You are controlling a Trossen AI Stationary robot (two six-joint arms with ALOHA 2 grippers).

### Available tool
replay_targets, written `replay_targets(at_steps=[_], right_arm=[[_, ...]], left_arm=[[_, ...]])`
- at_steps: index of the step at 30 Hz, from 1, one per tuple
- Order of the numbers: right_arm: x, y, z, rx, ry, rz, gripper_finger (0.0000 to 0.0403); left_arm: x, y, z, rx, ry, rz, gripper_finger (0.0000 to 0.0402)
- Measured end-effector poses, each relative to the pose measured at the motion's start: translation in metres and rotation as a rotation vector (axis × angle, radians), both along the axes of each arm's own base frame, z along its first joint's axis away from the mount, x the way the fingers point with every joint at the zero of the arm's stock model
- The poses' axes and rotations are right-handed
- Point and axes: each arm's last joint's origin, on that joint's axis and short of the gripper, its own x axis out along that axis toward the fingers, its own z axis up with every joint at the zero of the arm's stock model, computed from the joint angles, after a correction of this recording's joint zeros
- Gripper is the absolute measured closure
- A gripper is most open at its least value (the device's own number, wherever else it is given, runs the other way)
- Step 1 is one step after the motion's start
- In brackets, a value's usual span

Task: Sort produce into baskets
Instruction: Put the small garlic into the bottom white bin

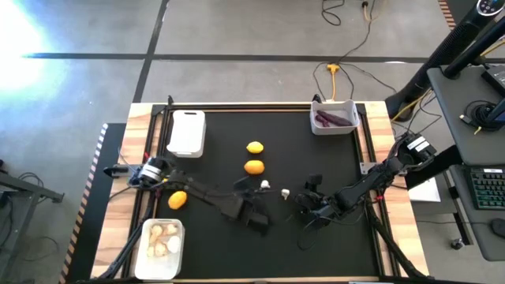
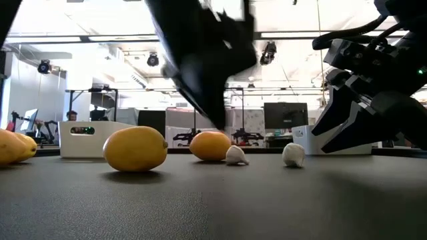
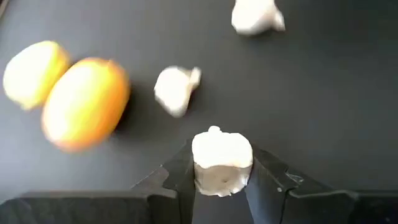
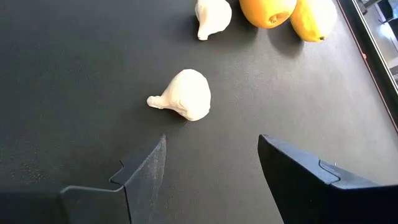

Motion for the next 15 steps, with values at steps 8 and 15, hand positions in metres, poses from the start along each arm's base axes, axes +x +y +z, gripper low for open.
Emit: replay_targets(at_steps=[8,15], right_arm=[[0.0,0.0,0.0,0.008,-0.007,-0.008,0.0154],[0.002,0.001,0.001,0.021,-0.029,-0.006,0.0154]], left_arm=[[-0.067,-0.07,0.091,-0.139,0.192,0.081,0.0314],[-0.129,-0.118,0.097,-0.297,0.232,0.26,0.0314]])
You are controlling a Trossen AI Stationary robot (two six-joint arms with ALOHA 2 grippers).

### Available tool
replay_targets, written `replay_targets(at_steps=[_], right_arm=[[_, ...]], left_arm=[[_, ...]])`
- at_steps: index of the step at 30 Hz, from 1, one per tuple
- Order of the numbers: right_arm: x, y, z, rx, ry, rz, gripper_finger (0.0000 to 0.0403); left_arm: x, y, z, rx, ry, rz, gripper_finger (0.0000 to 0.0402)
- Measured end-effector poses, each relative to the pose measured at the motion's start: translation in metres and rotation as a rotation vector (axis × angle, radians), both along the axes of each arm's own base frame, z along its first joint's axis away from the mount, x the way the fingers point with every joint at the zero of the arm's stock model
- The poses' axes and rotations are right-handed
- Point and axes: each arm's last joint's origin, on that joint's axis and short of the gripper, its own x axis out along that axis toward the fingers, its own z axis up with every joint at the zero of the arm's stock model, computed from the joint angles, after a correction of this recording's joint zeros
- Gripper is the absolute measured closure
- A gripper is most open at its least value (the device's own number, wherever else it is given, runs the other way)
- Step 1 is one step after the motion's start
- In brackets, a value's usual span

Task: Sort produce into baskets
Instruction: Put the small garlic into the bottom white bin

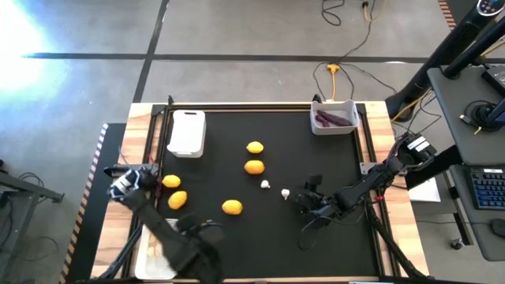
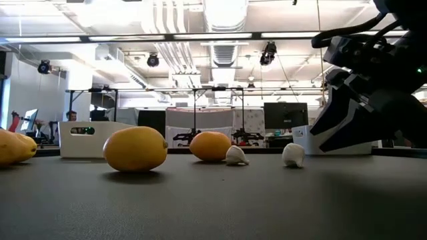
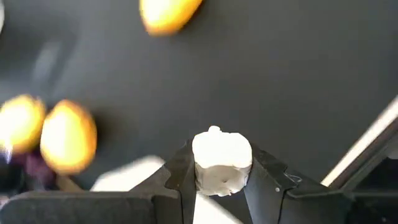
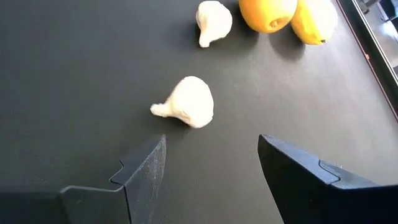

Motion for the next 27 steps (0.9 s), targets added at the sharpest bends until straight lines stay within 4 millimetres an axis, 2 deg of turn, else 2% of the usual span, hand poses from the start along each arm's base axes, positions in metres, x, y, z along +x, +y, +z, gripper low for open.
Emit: replay_targets(at_steps=[4,8,13,17,21,27], right_arm=[[0.001,0.001,0.0,0.006,-0.014,0.004,0.0154],[0.001,0.0,0.0,0.005,-0.013,0.004,0.0154],[0.001,0.001,0.0,0.006,-0.012,0.007,0.0154],[0.001,0.001,0.0,0.008,-0.014,0.007,0.0154],[0.001,0.001,0.0,0.008,-0.013,0.008,0.0154],[0.001,0.0,0.0,0.005,-0.01,0.009,0.0154]], left_arm=[[-0.039,-0.012,-0.022,-0.001,0.102,0.147,0.0315],[-0.079,-0.011,-0.033,-0.033,0.223,0.301,0.0315],[-0.108,-0.001,-0.053,-0.089,0.27,0.435,0.0315],[-0.118,0.015,-0.072,-0.044,0.277,0.496,0.0308],[-0.118,0.025,-0.081,-0.055,0.343,0.478,0.0281],[-0.11,0.027,-0.076,-0.147,0.462,0.436,0.0218]])
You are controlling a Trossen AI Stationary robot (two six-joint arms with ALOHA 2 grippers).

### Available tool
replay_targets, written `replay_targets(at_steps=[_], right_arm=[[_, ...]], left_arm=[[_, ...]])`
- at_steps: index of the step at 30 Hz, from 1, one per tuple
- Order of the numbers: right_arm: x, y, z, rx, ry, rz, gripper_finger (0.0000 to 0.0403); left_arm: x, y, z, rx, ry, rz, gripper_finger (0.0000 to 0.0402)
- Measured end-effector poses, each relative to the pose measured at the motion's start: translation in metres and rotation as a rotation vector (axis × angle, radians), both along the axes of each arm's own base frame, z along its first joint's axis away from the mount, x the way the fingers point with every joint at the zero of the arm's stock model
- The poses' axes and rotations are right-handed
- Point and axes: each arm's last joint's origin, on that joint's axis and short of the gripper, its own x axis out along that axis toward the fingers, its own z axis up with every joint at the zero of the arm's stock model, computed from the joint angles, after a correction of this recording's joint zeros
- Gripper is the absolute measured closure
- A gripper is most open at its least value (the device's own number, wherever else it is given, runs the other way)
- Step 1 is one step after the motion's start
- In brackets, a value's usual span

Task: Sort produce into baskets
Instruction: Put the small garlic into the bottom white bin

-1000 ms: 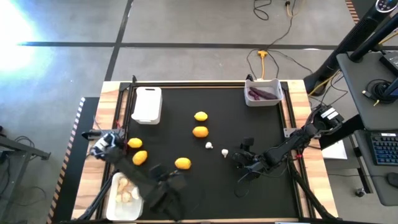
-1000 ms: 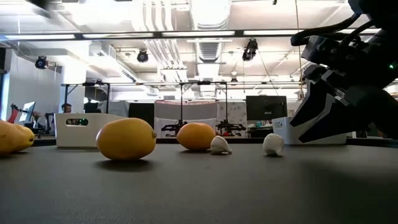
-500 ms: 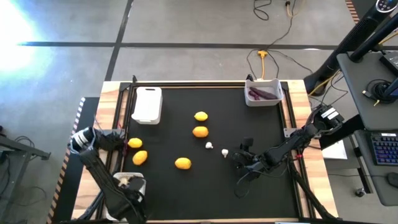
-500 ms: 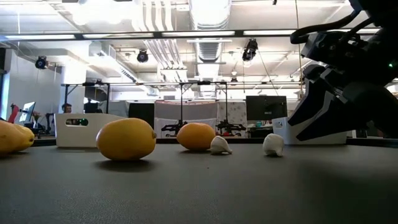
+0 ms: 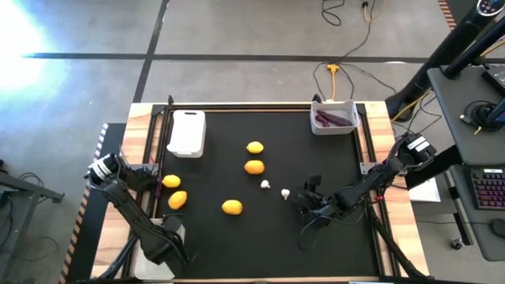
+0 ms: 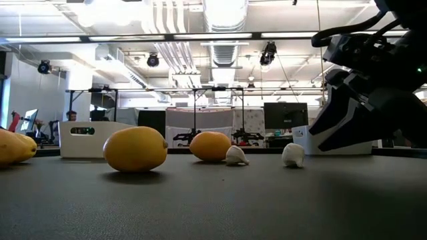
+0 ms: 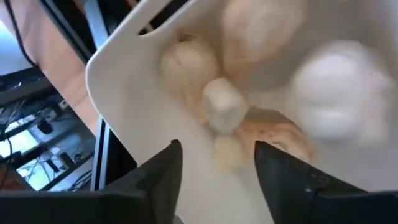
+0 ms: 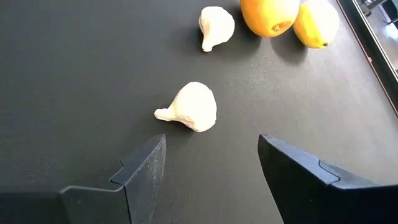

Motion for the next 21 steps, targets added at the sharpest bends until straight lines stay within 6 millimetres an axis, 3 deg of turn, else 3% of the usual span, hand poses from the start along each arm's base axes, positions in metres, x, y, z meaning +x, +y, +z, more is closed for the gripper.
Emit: replay_targets(at_steps=[6,15,21], right_arm=[[-0.001,0.0,-0.001,-0.001,0.002,0.0,0.0154],[0.0,0.0,-0.001,0.0,0.001,-0.001,0.0154],[0.0,0.0,-0.001,-0.001,0.001,0.0,0.0154]], left_arm=[[0.027,0.007,0.023,-0.01,-0.124,-0.071,0.0181],[0.098,0.043,0.076,0.294,-0.658,-0.335,0.0177],[0.146,0.064,0.079,0.455,-0.902,-0.509,0.0185]])
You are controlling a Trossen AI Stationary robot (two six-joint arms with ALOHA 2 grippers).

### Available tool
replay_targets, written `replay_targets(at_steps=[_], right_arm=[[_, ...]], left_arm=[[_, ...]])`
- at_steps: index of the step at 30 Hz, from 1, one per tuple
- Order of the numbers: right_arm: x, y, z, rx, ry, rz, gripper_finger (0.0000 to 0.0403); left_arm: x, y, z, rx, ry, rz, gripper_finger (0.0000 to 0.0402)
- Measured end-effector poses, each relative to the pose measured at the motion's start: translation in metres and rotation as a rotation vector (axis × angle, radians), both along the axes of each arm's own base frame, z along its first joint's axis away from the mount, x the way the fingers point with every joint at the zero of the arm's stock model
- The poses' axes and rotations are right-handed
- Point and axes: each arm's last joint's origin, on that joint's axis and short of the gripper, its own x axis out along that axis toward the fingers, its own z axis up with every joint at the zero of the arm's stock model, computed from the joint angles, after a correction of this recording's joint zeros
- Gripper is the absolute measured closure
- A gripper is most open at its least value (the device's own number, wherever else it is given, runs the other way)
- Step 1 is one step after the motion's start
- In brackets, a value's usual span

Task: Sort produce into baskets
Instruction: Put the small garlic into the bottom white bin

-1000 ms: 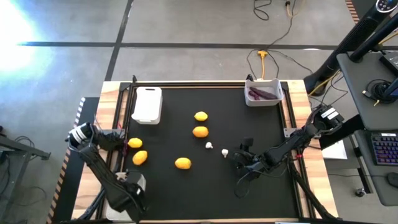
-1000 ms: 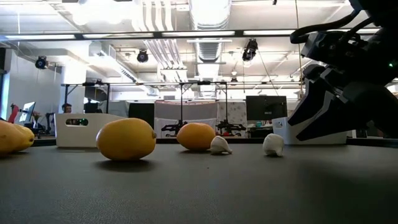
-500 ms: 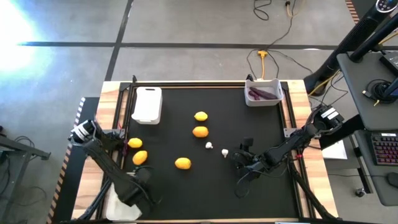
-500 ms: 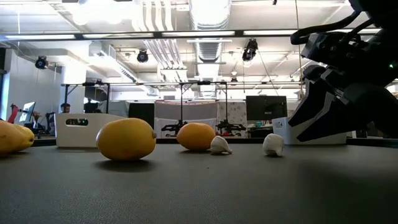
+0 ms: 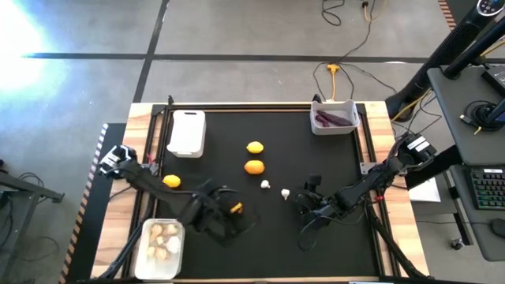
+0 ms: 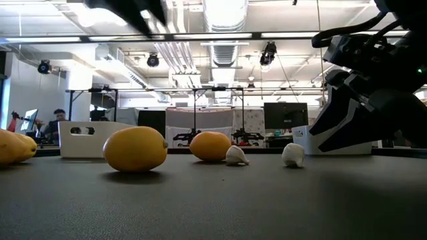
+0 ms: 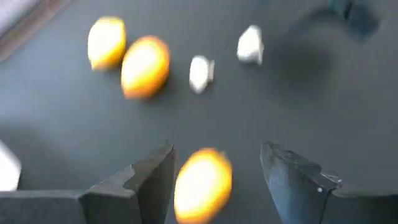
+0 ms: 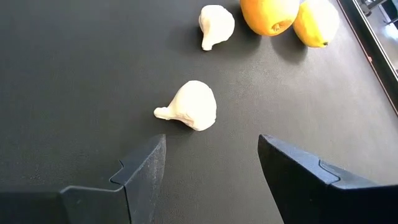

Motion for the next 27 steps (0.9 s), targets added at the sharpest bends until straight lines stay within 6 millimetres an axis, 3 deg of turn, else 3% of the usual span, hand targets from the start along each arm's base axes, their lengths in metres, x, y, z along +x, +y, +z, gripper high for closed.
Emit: replay_targets(at_steps=[6,15,20,27], right_arm=[[-0.001,0.0,0.0,-0.011,0.012,0.007,0.0154],[-0.001,-0.001,-0.001,-0.02,0.023,0.011,0.0154],[-0.005,-0.003,-0.003,-0.043,0.066,0.007,0.0154],[-0.006,-0.003,-0.003,-0.042,0.073,-0.002,0.0154]], left_arm=[[0.053,0.01,-0.035,0.16,-0.174,-0.11,0.0186],[0.121,0.047,-0.106,0.101,-0.225,-0.144,0.0187],[0.136,0.059,-0.143,0.102,-0.202,-0.1,0.0187],[0.149,0.067,-0.167,0.084,-0.279,-0.061,0.0187]])
